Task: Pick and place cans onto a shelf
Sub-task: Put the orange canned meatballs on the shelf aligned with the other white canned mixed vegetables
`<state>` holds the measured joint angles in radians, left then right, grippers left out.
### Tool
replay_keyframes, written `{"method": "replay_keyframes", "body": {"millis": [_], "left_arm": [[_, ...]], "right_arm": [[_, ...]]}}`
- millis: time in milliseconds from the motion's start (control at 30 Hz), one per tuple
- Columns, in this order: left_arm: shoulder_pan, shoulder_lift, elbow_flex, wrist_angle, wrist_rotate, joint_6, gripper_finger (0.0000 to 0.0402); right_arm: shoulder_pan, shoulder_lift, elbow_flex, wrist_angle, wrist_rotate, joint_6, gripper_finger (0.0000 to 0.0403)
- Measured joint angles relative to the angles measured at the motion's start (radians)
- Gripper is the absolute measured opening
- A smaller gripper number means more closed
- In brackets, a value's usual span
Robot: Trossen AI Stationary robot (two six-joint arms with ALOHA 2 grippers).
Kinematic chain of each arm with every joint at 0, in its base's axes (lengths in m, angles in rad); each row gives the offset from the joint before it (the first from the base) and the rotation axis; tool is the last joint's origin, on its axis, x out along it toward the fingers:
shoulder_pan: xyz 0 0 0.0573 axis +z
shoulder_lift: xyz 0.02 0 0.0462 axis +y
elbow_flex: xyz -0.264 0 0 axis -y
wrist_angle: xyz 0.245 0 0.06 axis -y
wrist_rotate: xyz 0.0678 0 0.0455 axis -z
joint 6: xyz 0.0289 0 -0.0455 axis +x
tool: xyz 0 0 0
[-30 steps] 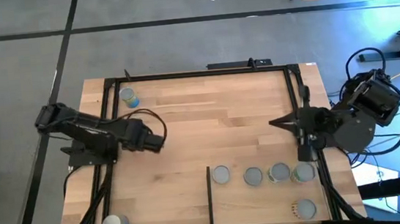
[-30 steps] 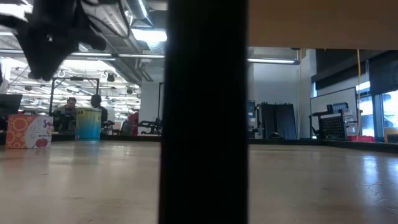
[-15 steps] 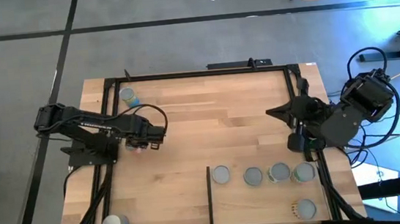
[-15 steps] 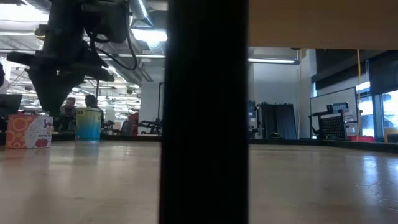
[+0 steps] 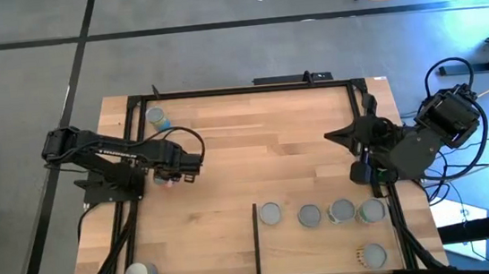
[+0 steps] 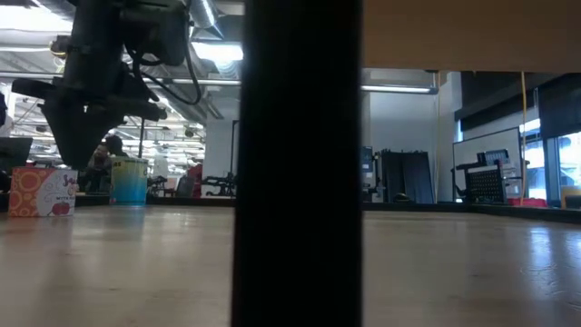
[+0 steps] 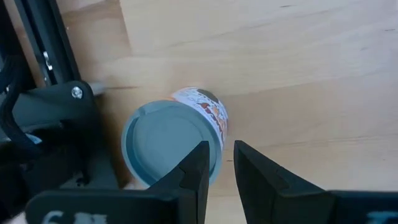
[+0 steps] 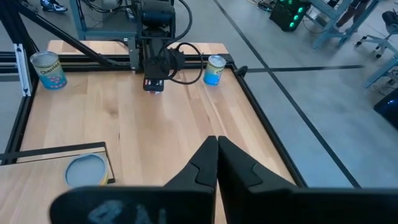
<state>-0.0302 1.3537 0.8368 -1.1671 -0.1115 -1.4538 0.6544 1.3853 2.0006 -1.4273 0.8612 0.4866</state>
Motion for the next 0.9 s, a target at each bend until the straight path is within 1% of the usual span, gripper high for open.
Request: {"method": "replay_keyframes", "body": {"millis": [100,267,500,600,767,900], "left_arm": [[-0.009,0.000,0.000,0.000,-0.003,-0.032,0.0067],[-0.009,0.001,-0.003,0.001,-0.004,-0.034,0.0067],[-0.009,0.001,-0.071,0.023,0.059,-0.061,0.0067],[-0.009,-0.001,-0.088,0.049,0.067,-0.055,0.0067],[-0.010,-0.002,-0.093,0.057,0.059,0.046,0.0065],[-0.010,-0.001,-0.094,0.056,0.057,0.154,0.0039]], "right_arm": [[0.000,0.000,0.000,-0.001,-0.001,-0.001,0.0010],[0.000,0.000,0.000,-0.012,-0.001,-0.001,0.0010],[0.000,0.000,0.000,-0.013,-0.001,-0.001,0.0010],[0.000,0.000,0.000,-0.014,-0.001,-0.002,0.0010],[0.000,0.000,0.000,-0.014,-0.001,-0.002,0.0010],[0.000,0.000,0.000,-0.014,-0.001,-0.001,0.0010]]}}
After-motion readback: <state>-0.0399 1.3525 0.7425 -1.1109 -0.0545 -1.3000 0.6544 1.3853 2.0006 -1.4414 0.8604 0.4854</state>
